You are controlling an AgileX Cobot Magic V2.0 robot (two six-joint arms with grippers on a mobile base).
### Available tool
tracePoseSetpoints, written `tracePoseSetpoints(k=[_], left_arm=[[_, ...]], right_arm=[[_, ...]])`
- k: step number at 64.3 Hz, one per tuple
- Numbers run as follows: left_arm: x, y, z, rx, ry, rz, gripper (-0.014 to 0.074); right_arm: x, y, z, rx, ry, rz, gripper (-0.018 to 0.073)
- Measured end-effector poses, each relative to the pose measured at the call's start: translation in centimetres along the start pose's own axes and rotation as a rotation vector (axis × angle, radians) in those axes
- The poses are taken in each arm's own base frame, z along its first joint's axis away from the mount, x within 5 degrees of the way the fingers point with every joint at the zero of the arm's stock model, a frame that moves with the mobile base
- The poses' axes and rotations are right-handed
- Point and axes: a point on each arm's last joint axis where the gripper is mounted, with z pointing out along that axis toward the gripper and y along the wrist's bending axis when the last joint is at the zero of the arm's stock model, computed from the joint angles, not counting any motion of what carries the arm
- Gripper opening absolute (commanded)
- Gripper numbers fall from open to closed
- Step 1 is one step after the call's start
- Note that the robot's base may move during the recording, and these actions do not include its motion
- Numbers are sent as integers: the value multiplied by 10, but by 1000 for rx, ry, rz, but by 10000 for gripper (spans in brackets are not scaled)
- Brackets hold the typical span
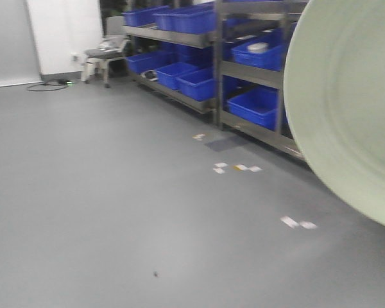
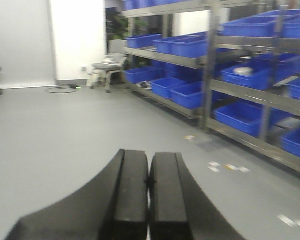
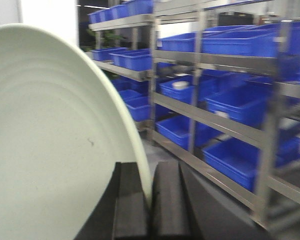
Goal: Place green plate on second shelf with right arm
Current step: 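Drive the base across the room carrying the plate in the right gripper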
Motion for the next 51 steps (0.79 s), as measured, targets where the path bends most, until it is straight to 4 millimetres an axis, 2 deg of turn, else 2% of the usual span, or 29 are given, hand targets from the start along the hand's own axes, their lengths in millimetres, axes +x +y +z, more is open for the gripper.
tracePoseSetpoints(k=[51], left_arm=[[0, 0, 0, 0, 0, 0, 130]], right_arm=[[0, 0, 0, 0, 0, 0, 57]])
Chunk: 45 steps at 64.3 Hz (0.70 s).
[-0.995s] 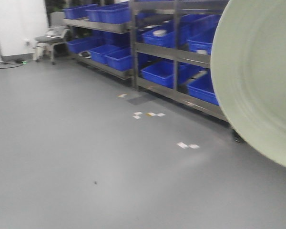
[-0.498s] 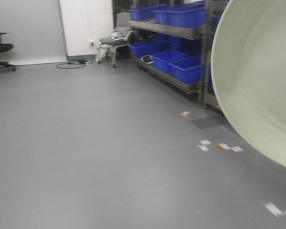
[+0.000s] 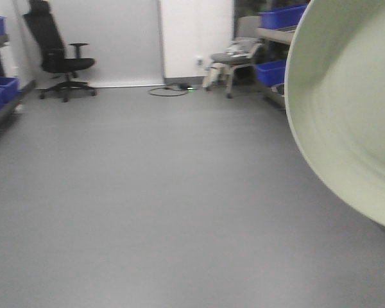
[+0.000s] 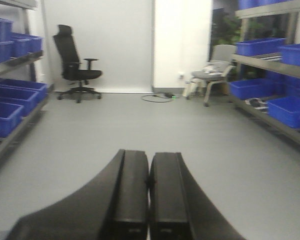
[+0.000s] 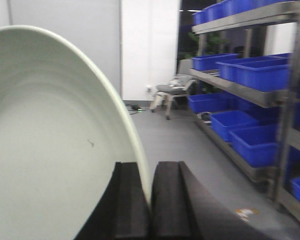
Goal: Place green plate on second shelf with right arm
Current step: 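Drive the base across the room carrying the plate in the right gripper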
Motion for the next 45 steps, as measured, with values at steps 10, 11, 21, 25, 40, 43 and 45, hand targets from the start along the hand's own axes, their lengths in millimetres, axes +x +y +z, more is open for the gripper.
tracePoseSetpoints(k=[10, 11, 21, 25, 40, 43, 45], left_arm=[[0, 0, 0, 0, 0, 0, 130], [0, 0, 0, 0, 0, 0, 130], [0, 0, 0, 0, 0, 0, 130], [0, 0, 0, 0, 0, 0, 130], [0, 0, 0, 0, 0, 0, 130], [0, 0, 0, 0, 0, 0, 130], [0, 0, 0, 0, 0, 0, 130]], right_arm=[[0, 0, 0, 0, 0, 0, 57], [0, 0, 0, 0, 0, 0, 57], [0, 0, 0, 0, 0, 0, 57], [0, 0, 0, 0, 0, 0, 57], [0, 0, 0, 0, 0, 0, 57], [0, 0, 0, 0, 0, 0, 57], [0, 0, 0, 0, 0, 0, 57]])
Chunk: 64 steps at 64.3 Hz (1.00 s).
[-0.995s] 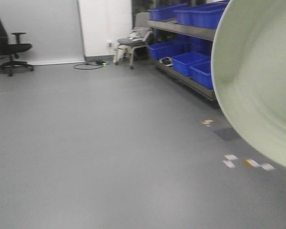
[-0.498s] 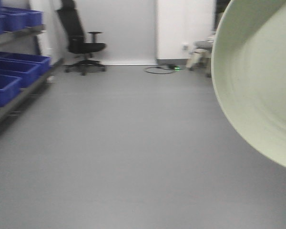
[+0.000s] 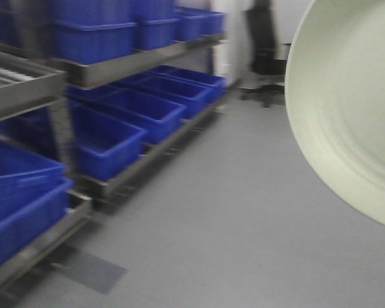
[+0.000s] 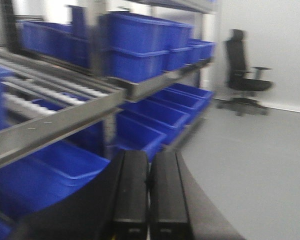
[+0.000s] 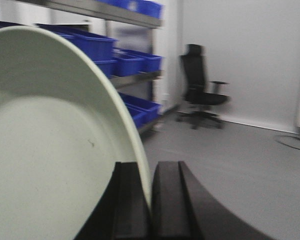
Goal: Place green plate on second shelf with right arm
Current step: 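Drive the base across the room carrying the plate in the right gripper, then bring the held plate over the blue bin on the shelf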
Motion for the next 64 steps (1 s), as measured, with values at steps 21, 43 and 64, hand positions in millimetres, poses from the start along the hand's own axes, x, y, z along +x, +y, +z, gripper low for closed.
tracePoseSetpoints(k=[21, 43, 64], left_arm=[[0, 0, 0, 0, 0, 0, 130], [0, 0, 0, 0, 0, 0, 130], [0, 0, 0, -3, 0, 0, 130]], right_arm=[[0, 0, 0, 0, 0, 0, 57], [0, 0, 0, 0, 0, 0, 57], [0, 0, 0, 0, 0, 0, 57]])
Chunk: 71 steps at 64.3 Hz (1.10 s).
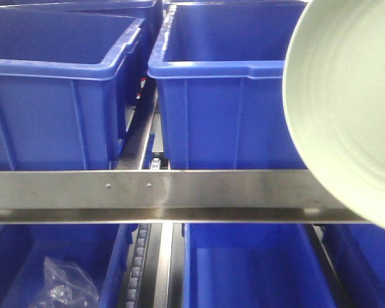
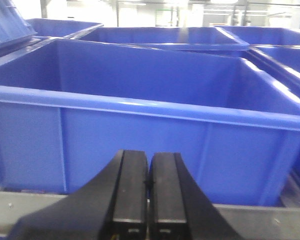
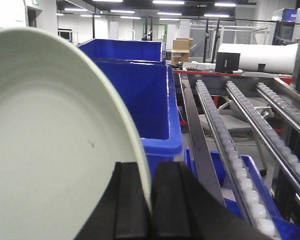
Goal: Place green plate on second shelf with right arm
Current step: 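Bring the held plate over the blue bin on the shelf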
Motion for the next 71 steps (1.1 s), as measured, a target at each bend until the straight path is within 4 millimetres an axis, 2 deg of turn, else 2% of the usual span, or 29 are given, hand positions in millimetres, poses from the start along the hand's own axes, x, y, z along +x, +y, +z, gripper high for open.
tracePoseSetpoints(k=[20, 71], left_arm=[[0, 3, 0, -59, -2, 5, 130], [0, 3, 0, -59, -2, 5, 130]], right_arm=[[0, 0, 0, 0, 0, 0, 57], [0, 0, 0, 0, 1, 0, 57]])
